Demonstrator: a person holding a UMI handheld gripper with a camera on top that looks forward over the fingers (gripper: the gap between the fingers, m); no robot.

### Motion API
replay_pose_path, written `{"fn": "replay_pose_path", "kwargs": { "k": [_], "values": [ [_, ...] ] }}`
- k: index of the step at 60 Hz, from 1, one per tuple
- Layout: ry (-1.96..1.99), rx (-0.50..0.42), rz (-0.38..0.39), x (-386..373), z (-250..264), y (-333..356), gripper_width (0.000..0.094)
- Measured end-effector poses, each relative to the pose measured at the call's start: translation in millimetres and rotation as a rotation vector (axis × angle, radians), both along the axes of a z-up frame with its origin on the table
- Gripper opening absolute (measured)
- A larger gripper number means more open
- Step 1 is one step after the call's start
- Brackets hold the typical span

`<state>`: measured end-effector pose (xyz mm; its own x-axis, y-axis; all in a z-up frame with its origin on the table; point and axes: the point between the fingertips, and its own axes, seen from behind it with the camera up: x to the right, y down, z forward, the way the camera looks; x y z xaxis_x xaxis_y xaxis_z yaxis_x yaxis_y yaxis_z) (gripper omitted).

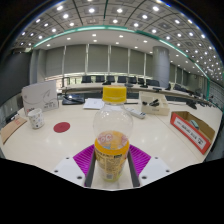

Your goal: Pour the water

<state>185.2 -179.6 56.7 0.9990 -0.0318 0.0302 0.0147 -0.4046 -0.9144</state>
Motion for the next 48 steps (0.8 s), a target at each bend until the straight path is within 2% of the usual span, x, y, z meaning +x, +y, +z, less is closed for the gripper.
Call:
{"fn": "replay_pose_path", "kwargs": {
  "k": [14, 31, 41, 48],
  "values": [
    [-0.036, 0.033, -0.006, -4.2, 8.7, 3.6, 0.0405],
    [-0.256, 0.05, -0.019, -20.4, 70.9, 38.4, 0.0406],
    [-0.583, 0.062, -0.037, -51.6, 129.9, 73.7, 0.0404],
    [-0.864, 0.074, -0.01, -96.6, 165.6, 108.4, 0.0405]
  ]
}}
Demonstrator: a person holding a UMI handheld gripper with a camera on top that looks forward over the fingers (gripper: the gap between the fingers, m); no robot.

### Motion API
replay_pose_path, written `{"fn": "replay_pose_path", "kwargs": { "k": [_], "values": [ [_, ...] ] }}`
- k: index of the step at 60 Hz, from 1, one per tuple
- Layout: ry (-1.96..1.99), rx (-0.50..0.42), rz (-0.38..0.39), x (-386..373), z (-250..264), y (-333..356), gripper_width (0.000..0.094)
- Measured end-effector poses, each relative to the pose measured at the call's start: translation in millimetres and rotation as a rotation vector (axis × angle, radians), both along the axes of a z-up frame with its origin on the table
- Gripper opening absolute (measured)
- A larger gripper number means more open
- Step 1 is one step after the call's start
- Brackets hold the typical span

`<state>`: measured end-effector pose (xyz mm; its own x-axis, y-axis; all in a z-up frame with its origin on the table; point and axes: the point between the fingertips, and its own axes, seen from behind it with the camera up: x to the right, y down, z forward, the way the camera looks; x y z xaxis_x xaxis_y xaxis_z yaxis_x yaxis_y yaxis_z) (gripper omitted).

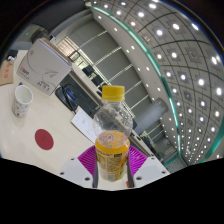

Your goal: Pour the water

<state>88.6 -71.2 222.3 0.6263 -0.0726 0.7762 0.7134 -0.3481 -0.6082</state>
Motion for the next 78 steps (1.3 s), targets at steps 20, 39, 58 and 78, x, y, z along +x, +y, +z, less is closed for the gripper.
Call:
{"fn": "replay_pose_path", "kwargs": {
  "k": [20, 39, 58, 78],
  "values": [
    [-0.84, -0.07, 0.167, -154.9, -9.1, 82.4, 0.0402],
    [-1.173, -0.1, 0.294, -214.4, -35.0, 106.1, 0.0403],
    [-0.512, -0.097, 0.282, -198.5, -12.2, 90.2, 0.0408],
    [0.462, -0.108, 0.331, -176.5, -43.1, 85.2, 0.0409]
  ]
}}
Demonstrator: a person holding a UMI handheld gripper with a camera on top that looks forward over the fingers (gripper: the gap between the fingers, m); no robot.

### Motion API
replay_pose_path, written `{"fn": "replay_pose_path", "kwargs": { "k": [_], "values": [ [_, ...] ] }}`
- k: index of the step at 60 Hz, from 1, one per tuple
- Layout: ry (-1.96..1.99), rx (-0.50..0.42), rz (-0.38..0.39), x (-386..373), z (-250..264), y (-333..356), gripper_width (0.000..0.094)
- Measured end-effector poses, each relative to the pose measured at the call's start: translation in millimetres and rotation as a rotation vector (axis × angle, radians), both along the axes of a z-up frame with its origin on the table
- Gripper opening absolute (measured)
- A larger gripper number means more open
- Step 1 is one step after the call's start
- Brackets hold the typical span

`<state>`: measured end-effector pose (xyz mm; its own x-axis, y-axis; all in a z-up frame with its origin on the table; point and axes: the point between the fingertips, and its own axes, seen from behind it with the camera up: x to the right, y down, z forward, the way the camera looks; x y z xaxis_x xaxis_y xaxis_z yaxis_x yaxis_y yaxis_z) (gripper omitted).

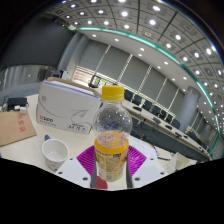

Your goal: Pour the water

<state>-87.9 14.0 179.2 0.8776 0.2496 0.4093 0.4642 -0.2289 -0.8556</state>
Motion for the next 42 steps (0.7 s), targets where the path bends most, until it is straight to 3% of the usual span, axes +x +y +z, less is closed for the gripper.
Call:
{"fn": "replay_pose_path", "kwargs": {
  "k": [23, 30, 38, 42],
  "values": [
    [0.346, -0.18, 0.006, 12.1, -113.1, 11.3, 0.0414],
    [0.38, -0.141, 0.005, 14.0, -116.6, 9.6, 0.0443],
    [0.399, -0.173, -0.027, 17.3, -119.9, 8.5, 0.0534],
    [0.393, -0.209, -0.056, 22.1, -123.4, 1.8, 0.0738]
  ]
}}
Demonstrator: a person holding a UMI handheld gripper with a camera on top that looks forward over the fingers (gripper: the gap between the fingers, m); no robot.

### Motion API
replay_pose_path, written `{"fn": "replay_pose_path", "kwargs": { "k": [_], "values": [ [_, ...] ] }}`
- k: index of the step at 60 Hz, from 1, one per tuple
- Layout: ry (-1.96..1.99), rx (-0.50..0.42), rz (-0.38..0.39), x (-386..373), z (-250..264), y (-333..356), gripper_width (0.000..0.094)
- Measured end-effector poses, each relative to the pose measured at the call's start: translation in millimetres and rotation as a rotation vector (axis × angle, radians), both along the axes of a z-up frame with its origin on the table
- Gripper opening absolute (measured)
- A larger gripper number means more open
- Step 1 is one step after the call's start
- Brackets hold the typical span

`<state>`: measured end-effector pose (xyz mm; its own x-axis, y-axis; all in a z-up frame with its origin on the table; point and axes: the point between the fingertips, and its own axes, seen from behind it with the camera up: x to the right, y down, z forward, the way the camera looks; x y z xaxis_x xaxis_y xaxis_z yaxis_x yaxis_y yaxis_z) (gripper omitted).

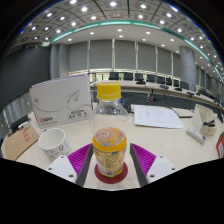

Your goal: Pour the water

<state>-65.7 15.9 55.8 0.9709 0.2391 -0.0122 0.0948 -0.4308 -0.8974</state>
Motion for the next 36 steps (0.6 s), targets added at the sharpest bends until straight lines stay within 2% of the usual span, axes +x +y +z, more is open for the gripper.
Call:
{"fn": "replay_pose_path", "kwargs": {
  "k": [2, 3, 5, 14, 27, 36],
  "values": [
    [0.001, -0.008, -0.006, 0.8, 2.5, -3.8, 0.0857],
    [0.001, -0.011, -0.014, 2.9, 4.3, -5.7, 0.0876],
    [-0.006, -0.021, -0.027, 6.0, 7.9, -9.8, 0.0849],
    [-0.074, -0.057, -0.091, 16.0, 44.5, -49.9, 0.0859],
    [-0.098, -0.16, -0.195, -11.3, 100.4, -161.4, 0.086],
    [-0.117, -0.175, -0.231, -34.6, 124.1, -236.1, 0.0859]
  ]
}}
